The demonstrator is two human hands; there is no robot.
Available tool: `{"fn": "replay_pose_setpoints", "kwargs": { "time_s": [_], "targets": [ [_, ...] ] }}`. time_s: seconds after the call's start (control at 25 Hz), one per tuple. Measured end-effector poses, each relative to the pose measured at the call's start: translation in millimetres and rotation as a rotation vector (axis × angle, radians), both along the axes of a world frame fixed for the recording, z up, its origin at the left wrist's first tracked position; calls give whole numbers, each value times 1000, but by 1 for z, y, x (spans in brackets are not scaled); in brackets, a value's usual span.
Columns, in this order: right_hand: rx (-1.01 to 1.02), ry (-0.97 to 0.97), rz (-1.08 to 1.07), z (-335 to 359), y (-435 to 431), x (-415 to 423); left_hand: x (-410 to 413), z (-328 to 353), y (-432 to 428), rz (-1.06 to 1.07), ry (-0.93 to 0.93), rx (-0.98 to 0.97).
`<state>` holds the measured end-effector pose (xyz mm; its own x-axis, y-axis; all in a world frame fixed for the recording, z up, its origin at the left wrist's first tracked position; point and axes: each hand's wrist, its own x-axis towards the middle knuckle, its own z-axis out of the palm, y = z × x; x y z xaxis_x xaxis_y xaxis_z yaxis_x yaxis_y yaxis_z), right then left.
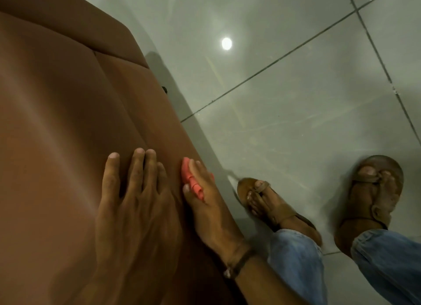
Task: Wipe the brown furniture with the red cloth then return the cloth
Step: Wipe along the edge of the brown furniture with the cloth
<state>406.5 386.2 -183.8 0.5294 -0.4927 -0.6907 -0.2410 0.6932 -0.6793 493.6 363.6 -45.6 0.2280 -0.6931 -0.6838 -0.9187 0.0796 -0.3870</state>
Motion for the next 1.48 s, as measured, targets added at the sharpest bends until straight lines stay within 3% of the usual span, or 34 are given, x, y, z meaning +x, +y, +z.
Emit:
{"fn": "replay_pose_setpoints", "kwargs": {
  "time_s": [0.12, 0.32, 0.44, 0.56, 0.72, 0.92, 1.0, 1.2, 1.36, 1.48],
  "targets": [
    [-194, -79, -7, 9, -48, 53, 21, -2, -7, -31, 8, -49],
    [27, -43, -135, -21, -63, 56, 34, 5, -24, -13, -8, -62],
    [-67, -78, -75, -3, -64, 59, 40, -1, -28, 17, -13, -55],
    [-131, -125, -73, -31, -108, 97, 61, -19, -16, -5, 1, 57],
    [15, -74, -185, -64, -98, 91, 65, -16, -28, -32, 16, -35],
    [-275, -167, -104, -32, -121, 119, 84, -38, -17, -84, 50, -3],
    [-287, -190, -131, -47, -148, 141, 93, -45, -12, -100, 51, -13],
    [40, -63, -200, -70, -90, 84, 58, -16, -32, -96, 63, -132],
    [265, -118, -260, -15, -37, 28, 41, 2, -53, -8, 13, 37],
    [546, -134, -407, 44, -66, -8, 32, 20, -64, 162, 179, -35]
  ]
}}
